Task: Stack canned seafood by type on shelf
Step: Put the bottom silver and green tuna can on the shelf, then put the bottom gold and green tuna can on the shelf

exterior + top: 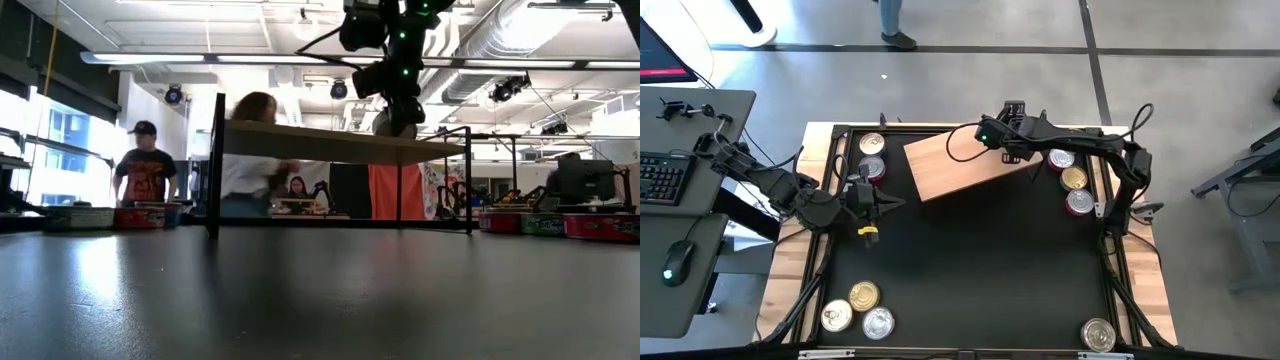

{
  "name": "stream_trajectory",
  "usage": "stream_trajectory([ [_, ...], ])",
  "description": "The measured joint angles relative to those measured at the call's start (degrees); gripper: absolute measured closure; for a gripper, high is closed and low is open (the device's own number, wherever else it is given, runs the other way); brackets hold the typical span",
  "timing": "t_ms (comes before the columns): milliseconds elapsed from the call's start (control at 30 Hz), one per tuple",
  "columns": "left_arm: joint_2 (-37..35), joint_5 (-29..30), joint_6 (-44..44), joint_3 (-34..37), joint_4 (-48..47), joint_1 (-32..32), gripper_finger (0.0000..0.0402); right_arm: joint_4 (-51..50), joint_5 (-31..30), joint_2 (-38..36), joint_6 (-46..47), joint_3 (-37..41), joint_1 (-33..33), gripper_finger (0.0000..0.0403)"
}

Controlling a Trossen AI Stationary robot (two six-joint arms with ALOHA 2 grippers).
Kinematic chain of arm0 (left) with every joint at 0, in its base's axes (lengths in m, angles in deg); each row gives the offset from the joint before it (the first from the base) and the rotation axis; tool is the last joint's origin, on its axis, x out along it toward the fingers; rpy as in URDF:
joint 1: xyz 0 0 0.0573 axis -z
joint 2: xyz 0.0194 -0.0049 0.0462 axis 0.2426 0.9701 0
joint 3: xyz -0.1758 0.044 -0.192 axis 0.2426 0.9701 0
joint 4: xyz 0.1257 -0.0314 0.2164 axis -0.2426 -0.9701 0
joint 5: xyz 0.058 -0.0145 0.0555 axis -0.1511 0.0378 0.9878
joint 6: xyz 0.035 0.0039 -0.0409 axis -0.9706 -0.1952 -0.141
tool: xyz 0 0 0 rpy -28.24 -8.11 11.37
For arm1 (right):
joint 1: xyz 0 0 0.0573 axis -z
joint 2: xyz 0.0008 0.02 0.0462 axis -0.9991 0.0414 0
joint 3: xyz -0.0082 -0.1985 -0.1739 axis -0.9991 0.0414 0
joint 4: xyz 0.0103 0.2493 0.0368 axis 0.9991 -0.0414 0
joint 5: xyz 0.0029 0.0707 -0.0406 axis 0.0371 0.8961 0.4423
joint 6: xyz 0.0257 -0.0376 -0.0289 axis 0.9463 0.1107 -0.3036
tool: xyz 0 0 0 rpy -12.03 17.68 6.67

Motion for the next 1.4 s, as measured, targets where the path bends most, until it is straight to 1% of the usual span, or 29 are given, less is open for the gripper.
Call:
stream_trajectory([
  [133, 0.00, 0.01, -0.13, 0.00, 0.00, 0.00, 0.0401, 0.13, 4.34, -0.11, 0.11, 0.00, 0.00, 0.0275],
  [633, 0.02, 0.08, 0.98, 0.00, -0.02, 0.00, 0.0401, -0.83, 5.19, -0.22, 0.33, 0.00, 2.87, 0.0275],
  [767, 0.02, 0.08, 1.03, 0.00, -0.02, 0.00, 0.0401, -1.47, 8.64, -0.40, 0.42, -0.11, 2.91, 0.0270],
  [900, 0.02, 0.10, 0.94, 0.00, -0.02, 0.00, 0.0401, -1.35, 11.00, -0.45, 0.48, -0.15, 2.84, 0.0247],
  [1233, 0.04, 0.17, 0.88, -0.01, -0.52, 0.00, 0.0401, -3.87, 13.69, -1.06, 0.61, -0.04, 2.75, 0.0163],
  [1400, 0.04, 0.36, 0.85, -0.02, -1.35, -0.02, 0.0401, -7.79, 17.84, -1.56, 1.74, -1.25, 2.75, 0.0141],
])
